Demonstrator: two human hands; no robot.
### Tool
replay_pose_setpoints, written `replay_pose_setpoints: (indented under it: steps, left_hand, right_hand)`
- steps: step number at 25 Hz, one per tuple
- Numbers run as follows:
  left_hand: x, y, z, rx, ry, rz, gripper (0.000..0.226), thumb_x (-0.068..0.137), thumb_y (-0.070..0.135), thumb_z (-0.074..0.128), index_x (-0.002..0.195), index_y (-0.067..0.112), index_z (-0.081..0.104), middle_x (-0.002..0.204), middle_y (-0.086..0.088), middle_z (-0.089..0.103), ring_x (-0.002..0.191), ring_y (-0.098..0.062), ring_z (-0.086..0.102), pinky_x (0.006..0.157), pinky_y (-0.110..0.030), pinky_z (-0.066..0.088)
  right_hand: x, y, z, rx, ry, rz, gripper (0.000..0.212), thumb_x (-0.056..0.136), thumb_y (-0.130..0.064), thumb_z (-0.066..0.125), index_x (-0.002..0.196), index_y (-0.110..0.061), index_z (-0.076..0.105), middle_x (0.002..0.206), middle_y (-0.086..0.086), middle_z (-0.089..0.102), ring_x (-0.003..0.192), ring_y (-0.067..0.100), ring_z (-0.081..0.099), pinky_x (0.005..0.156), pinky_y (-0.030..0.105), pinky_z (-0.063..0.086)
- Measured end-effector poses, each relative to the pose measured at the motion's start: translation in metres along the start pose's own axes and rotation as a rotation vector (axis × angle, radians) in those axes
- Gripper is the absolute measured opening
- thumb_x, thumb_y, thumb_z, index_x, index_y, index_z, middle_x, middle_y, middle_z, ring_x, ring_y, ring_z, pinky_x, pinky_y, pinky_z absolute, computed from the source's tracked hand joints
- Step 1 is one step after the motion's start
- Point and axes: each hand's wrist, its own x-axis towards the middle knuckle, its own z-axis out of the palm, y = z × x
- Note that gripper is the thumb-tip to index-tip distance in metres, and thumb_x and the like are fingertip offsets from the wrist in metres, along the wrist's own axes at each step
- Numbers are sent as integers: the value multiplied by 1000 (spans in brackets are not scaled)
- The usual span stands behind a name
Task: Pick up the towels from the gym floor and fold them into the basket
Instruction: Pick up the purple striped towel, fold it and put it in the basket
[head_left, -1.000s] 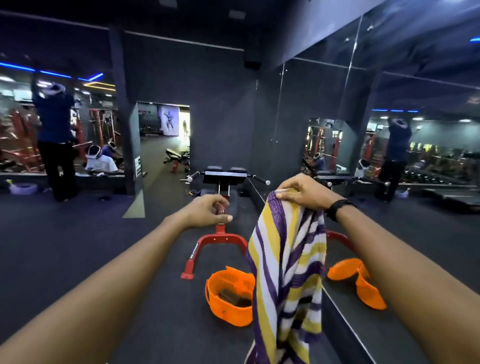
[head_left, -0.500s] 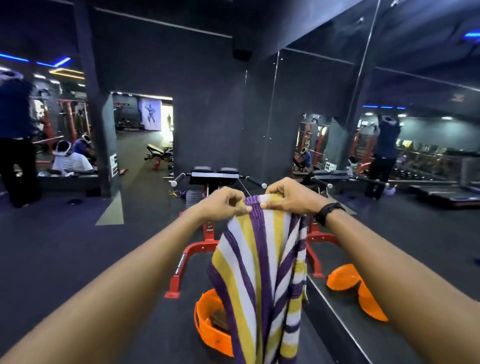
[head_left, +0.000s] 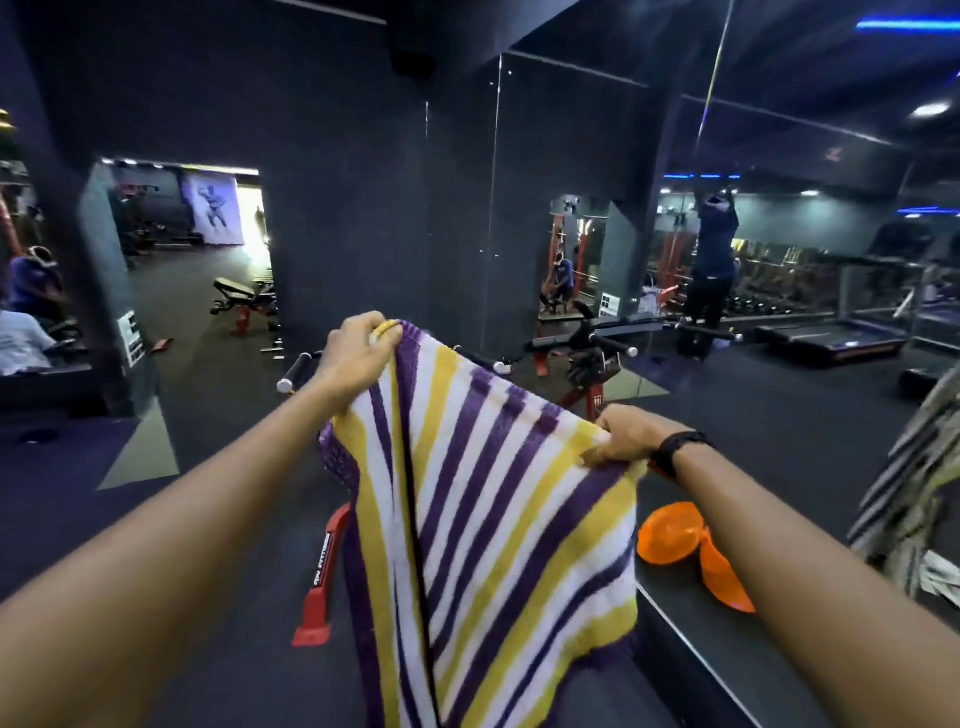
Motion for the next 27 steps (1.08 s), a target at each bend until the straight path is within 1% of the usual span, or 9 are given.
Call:
replay_pose_setpoints:
  steps: [3, 6, 9, 11, 13, 18, 20, 24, 27]
  left_hand:
    - [33, -24, 22, -171, -57, -216, 28, 84, 37, 54, 69, 13, 54, 66, -5, 53, 68, -23, 51, 66, -30, 36]
    - [61, -30, 56, -350, -129, -418, 30, 88, 31, 51, 85, 2, 58, 91, -17, 63, 80, -26, 59, 72, -26, 50]
    - [76, -11, 93, -432, -232, -466, 32, 101, 9, 35, 71, 10, 46, 67, -7, 48, 51, -13, 47, 40, -13, 38]
    - [85, 3, 116, -469, -304, -445, 36, 103, 8, 32, 69, 13, 43, 54, -2, 44, 33, -4, 41, 34, -14, 31]
    - [96, 8, 128, -524, -328, -432, 33, 103, 15, 37, 72, 14, 48, 41, 6, 48, 29, 0, 41, 32, -12, 31]
    - [109, 3, 132, -566, -401, -350, 29, 98, 28, 51, 77, 11, 60, 56, 1, 60, 45, -6, 54, 44, -17, 43]
    - [112, -4, 136, -554, -368, -344, 26, 94, 31, 58, 89, 7, 65, 68, -2, 66, 52, -7, 59, 48, -18, 47]
    - [112, -30, 151, -313, -289, -230, 41, 79, 35, 76, 109, 15, 56, 99, -5, 69, 85, -15, 65, 74, -32, 53]
    - [115, -59, 153, -289, -202, -98, 23, 84, 19, 70, 96, 19, 50, 88, -9, 70, 74, -18, 63, 69, -43, 53]
  right_hand:
    - [42, 13, 5, 191, -6, 73, 45, 86, -44, 65, 58, -15, 46, 61, 2, 49, 55, 14, 43, 46, 22, 32]
    - [92, -12, 9, 780, -21, 10, 27, 90, -24, 65, 69, -8, 59, 77, 12, 62, 63, 16, 54, 62, 26, 44]
    - [132, -57, 2, 1140, -109, -157, 14, 93, -12, 59, 85, -6, 68, 83, 14, 66, 59, 16, 58, 55, 27, 51]
    - [152, -81, -7, 1225, -92, -214, 14, 96, -11, 54, 111, -10, 55, 83, 8, 58, 46, 9, 53, 43, 24, 50]
    - [172, -90, -12, 1270, -142, -285, 28, 97, -12, 53, 125, -10, 46, 83, 5, 57, 44, 6, 55, 43, 23, 50]
    - [211, -80, -18, 1148, -358, -404, 26, 92, -25, 60, 107, -4, 61, 84, 5, 65, 65, 10, 64, 60, 26, 57]
    - [224, -82, -16, 1180, -291, -373, 34, 85, -28, 66, 108, -4, 60, 78, 3, 62, 56, 6, 60, 55, 24, 56]
    - [244, -89, -17, 1300, -114, -260, 10, 96, -14, 55, 89, -8, 60, 70, 6, 62, 47, 8, 60, 49, 25, 56]
    - [257, -91, -22, 1338, -34, -198, 15, 96, -14, 54, 83, -7, 54, 68, 8, 53, 40, 5, 55, 44, 25, 54]
